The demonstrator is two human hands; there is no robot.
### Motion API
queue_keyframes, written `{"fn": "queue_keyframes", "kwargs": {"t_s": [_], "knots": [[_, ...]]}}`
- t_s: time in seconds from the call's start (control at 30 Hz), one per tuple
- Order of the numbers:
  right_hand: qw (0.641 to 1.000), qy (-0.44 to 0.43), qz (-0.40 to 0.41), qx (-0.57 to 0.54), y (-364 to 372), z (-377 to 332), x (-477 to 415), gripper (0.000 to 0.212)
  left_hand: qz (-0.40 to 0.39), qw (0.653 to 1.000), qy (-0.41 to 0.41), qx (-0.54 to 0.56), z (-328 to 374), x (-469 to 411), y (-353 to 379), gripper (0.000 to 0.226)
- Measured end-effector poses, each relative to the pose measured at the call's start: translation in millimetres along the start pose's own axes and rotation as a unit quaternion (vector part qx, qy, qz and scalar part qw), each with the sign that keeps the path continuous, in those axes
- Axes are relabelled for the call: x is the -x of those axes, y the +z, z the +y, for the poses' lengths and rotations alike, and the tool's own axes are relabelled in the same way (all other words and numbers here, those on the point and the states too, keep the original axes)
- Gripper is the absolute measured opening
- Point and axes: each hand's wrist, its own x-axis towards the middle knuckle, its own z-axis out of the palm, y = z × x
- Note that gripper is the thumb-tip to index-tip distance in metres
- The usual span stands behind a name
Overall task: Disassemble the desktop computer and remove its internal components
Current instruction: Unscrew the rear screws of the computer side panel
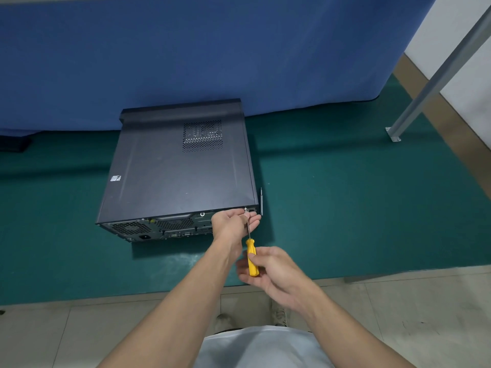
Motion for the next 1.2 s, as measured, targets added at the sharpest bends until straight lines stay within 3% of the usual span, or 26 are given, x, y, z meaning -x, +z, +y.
{"fn": "queue_keyframes", "kwargs": {"t_s": [0.17,0.33,0.53,0.63,0.77,0.87,0.93,1.0,1.1,1.2], "knots": [[0.985,-0.054,0.094,0.131,5,2,1,0.013,-0.009,1.0,-0.007,0.008,0,0,-2,0.006],[0.971,-0.076,0.116,0.195,3,1,0,0.014,0.007,1.0,-0.014,0.007,-2,-5,-2,0.01],[0.952,-0.028,0.104,0.288,-22,-2,-1,0.012,-0.011,1.0,-0.001,-0.025,-4,-9,-5,0.008],[0.956,-0.005,0.121,0.266,-37,-3,0,0.013,-0.028,0.991,0.061,-0.117,-7,-9,-6,0.011],[0.921,-0.13,0.263,0.258,-49,-24,-6,0.017,-0.073,0.931,0.196,-0.298,-13,-4,-5,0.01],[0.911,-0.21,0.275,0.225,-42,-52,-8,0.016,-0.119,0.848,0.295,-0.424,-13,0,1,0.011],[0.889,-0.242,0.278,0.273,-40,-65,-11,0.021,-0.131,0.808,0.344,-0.461,-10,2,7,0.012],[0.875,-0.256,0.274,0.307,-41,-73,-16,0.019,-0.135,0.783,0.368,-0.482,-6,3,15,0.014],[0.885,-0.246,0.255,0.302,-46,-79,-27,0.02,-0.14,0.756,0.385,-0.511,0,1,24,0.016],[0.908,-0.215,0.237,0.27,-54,-87,-37,0.017,-0.145,0.753,0.394,-0.507,3,-6,29,0.016]]}}
